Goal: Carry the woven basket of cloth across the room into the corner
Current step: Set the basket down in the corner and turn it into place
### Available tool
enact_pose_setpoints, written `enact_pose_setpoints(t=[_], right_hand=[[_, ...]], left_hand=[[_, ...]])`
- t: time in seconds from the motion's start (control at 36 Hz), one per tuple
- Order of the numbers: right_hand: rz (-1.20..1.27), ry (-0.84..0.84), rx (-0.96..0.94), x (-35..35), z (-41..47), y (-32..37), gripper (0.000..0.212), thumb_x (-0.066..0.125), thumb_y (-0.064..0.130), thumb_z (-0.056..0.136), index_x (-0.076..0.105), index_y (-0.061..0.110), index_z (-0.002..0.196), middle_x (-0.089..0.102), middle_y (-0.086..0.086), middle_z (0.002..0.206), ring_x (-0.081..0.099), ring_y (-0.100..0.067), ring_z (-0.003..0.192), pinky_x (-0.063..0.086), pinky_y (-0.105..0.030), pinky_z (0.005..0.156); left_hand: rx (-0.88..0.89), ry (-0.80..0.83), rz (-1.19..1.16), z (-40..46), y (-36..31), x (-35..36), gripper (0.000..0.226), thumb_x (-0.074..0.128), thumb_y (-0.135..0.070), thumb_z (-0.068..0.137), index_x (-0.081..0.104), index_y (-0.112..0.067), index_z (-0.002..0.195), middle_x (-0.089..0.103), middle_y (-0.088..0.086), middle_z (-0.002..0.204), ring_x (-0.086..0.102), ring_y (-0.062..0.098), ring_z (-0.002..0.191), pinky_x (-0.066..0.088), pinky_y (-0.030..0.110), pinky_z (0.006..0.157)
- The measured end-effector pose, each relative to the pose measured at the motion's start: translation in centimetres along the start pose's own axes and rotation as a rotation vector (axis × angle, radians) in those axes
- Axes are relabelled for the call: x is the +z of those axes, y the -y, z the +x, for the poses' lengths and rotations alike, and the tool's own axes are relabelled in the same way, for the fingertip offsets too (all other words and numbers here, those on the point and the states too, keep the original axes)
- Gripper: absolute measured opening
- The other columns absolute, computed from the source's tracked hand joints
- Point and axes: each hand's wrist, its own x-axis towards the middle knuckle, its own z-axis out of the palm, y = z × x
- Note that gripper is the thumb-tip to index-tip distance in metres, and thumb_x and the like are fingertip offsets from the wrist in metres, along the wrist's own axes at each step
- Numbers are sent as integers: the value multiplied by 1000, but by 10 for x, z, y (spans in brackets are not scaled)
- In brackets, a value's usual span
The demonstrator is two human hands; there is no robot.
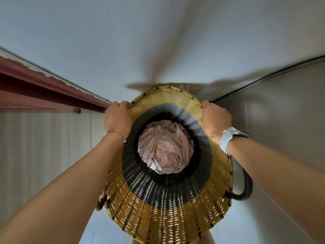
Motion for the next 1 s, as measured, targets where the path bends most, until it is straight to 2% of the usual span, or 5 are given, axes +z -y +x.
enact_pose_setpoints(t=[0.19, 0.39, 0.72, 0.86, 1.0], right_hand=[[72, -98, -168, -3, 15, 62, 31, 42, 5, 90, 52, 10, 120, 65, -13, 112, 63, -35, 100, 43, -36, 67], [397, -311, -341, 16, -45, 79, 40, 43, 9, 88, 50, 6, 127, 59, -14, 127, 54, -31, 119, 42, -46, 104], [730, -257, 580, 69, -166, 12, 38, 50, 18, 91, 46, 7, 127, 51, -16, 130, 45, -30, 122, 37, -47, 107], [767, -203, 732, 70, -147, 3, 40, 43, 20, 95, 39, 9, 134, 43, -15, 138, 41, -31, 128, 35, -43, 105], [631, -123, 672, 71, -129, -8, 28, 34, 20, 97, 50, 7, 117, 60, -16, 113, 56, -28, 87, 46, -39, 79]], left_hand=[[-269, -52, -149, -35, 59, -3, 27, 42, -9, 95, 55, -1, 118, 49, 24, 123, 55, 39, 107, 48, 47, 94], [-410, -21, -159, -56, 78, -14, 40, 39, -7, 95, 38, -6, 135, 41, 24, 136, 48, 42, 117, 43, 52, 94], [542, -74, 323, -22, 12, -14, 59, 55, -15, 86, 34, -16, 142, 35, 19, 150, 32, 39, 139, 29, 55, 109], [530, 25, 315, -3, -33, -14, 54, 37, -26, 97, 19, -24, 148, 22, 8, 158, 16, 30, 147, 15, 49, 118], [530, 35, 381, 13, -37, -22, 47, 41, -29, 95, 35, -16, 141, 41, 13, 146, 35, 34, 137, 22, 50, 114]])
